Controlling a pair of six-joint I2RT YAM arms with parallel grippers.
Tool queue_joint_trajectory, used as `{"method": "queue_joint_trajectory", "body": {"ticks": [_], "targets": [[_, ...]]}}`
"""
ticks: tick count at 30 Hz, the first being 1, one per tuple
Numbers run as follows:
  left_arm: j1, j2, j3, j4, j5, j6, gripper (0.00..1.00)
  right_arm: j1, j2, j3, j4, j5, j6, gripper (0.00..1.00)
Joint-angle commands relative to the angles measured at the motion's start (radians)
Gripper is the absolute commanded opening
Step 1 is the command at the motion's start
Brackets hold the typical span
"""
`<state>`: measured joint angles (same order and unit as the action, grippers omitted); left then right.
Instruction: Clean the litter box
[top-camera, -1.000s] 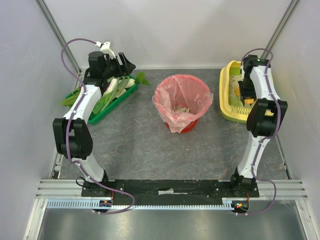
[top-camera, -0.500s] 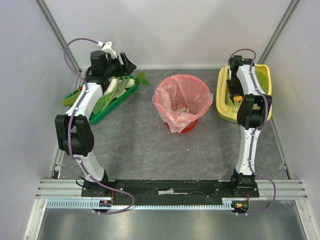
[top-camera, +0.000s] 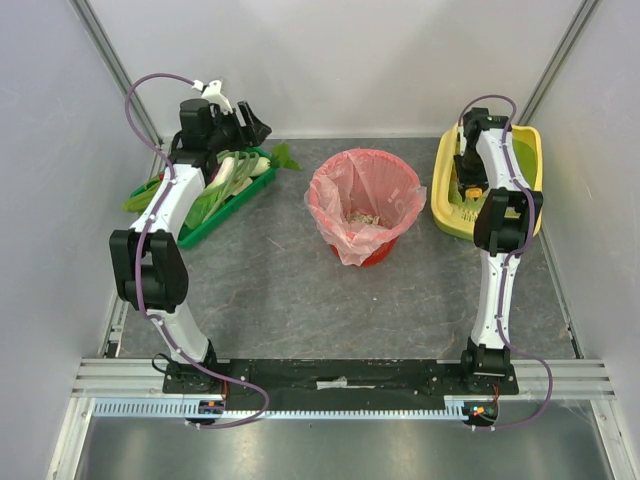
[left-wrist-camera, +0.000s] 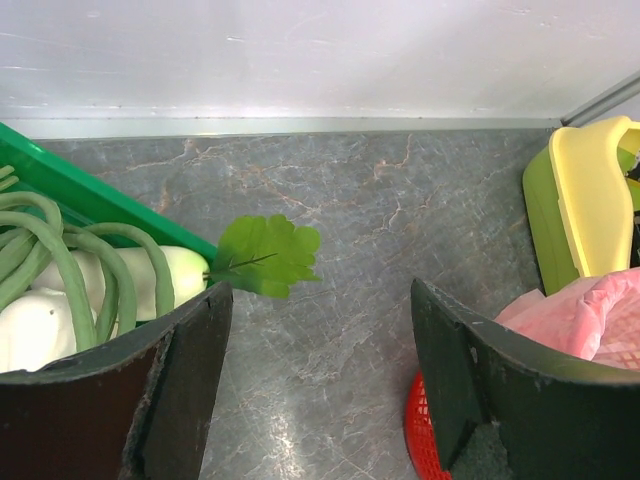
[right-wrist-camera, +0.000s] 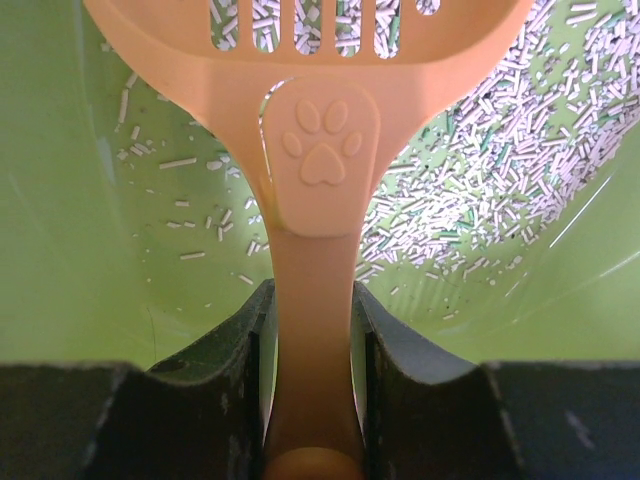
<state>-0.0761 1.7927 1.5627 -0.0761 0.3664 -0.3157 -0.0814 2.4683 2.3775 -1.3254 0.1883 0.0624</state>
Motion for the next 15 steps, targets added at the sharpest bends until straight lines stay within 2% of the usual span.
{"method": "queue_joint_trajectory", "body": {"ticks": [1, 7, 15], "targets": [[-0.007, -0.039, -0.003, 0.015, -0.017, -0.017, 0.78, -0.023, 0.069, -0.006, 0.052, 0.028, 0.043, 0.0], [-0.008, -0.065, -0.041, 0.03, -0.018, -0.019, 0.78, -0.027, -0.028, -0.057, 0.117, 0.011, 0.068, 0.0], [-0.008, -0.092, -0.098, 0.045, -0.001, -0.02, 0.78, -0.029, -0.199, -0.181, 0.121, 0.057, 0.088, 0.0]]}}
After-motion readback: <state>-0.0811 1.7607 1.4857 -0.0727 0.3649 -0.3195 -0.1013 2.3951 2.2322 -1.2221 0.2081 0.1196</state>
